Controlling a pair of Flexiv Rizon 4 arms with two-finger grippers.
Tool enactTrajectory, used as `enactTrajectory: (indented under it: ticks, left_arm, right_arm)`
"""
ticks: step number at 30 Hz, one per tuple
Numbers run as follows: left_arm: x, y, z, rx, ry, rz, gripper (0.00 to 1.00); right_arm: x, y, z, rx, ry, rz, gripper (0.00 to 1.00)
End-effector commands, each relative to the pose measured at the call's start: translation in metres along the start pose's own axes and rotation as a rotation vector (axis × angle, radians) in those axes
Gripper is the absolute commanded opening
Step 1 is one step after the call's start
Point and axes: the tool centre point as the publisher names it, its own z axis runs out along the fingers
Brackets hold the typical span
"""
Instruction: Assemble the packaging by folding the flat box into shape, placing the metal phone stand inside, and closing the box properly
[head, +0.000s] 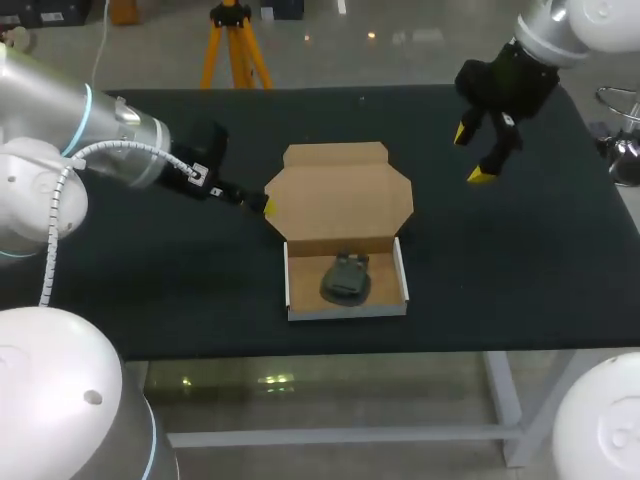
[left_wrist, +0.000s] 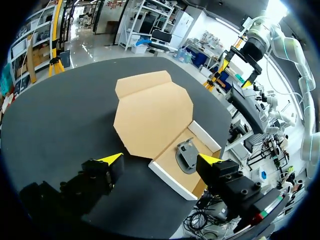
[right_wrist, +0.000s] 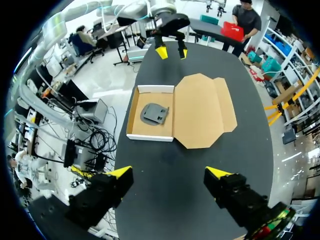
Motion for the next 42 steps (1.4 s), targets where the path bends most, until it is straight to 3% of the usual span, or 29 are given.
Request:
enactTrajectory:
  ticks: [1,6,8,13,23,27,29,34,42]
  left_arm:
    - [0.0,0.0,-0.001,-0.002,-0.002,0.0,1.0]
    - [-0.022,0.0,0.014,0.037,0.063,0.05,1.0]
    - [-0.03,-0.002,0.019,0.039,0.054,0.068,1.0]
    - [-0.052,-0.008,0.025,0.08,0.133,0.065,1.0]
    - [-0.073,-0.013,0.047,0.1,0.189,0.062,0.98]
    - [-0.073,-0.013,0.056,0.109,0.232,0.055,1.0]
    - [-0.07,-0.014,0.06,0.116,0.254,0.055,0.92]
    - [-0.064,-0.015,0.069,0.115,0.289,0.059,0.93]
    - [-0.05,-0.017,0.087,0.119,0.386,0.068,0.73]
  right_arm:
    - [-0.011,0.013,0.001,0.035,0.078,-0.008,1.0]
    - [-0.019,0.022,0.0,0.066,0.084,-0.022,1.0]
    - [-0.02,0.024,-0.001,0.073,0.087,-0.024,1.0]
    - [-0.021,0.03,-0.001,0.087,0.097,-0.037,1.0]
    - [-0.023,0.037,-0.002,0.104,0.101,-0.049,1.0]
    - [-0.024,0.038,-0.003,0.11,0.102,-0.049,1.0]
    - [-0.025,0.039,-0.002,0.112,0.103,-0.05,1.0]
    - [-0.026,0.042,-0.001,0.116,0.106,-0.053,1.0]
    - [-0.027,0.043,-0.002,0.121,0.107,-0.056,1.0]
